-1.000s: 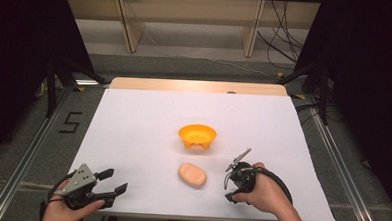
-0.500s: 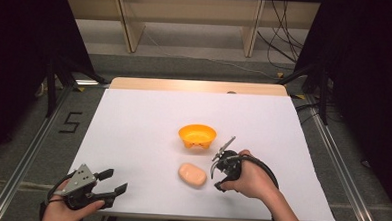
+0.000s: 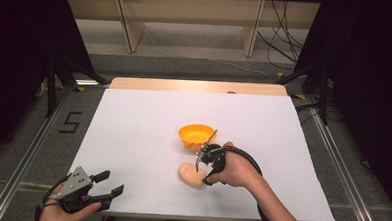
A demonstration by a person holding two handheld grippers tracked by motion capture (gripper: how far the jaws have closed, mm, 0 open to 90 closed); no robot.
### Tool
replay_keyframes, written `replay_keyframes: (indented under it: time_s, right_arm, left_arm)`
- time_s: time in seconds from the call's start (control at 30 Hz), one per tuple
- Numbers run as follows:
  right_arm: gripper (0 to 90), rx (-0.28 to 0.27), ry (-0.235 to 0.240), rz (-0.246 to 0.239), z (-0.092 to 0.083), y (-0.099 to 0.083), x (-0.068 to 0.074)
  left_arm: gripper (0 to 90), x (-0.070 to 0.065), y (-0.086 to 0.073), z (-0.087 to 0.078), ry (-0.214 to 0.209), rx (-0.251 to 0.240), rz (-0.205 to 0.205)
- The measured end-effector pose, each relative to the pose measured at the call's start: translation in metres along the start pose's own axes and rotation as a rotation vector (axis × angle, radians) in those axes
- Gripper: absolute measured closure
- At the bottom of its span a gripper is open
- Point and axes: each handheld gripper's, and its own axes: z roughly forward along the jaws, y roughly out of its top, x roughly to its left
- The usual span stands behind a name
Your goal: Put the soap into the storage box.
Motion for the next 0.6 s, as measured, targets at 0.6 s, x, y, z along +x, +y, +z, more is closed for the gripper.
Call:
replay_keyframes:
  time_s: [0.6]
  right_arm:
    - [33.4, 0.057, -0.001, -0.071, 0.017, 0.037, 0.000]
  left_arm:
    - [30.5, 0.000, 0.000, -0.003, 0.001, -0.002, 0.008]
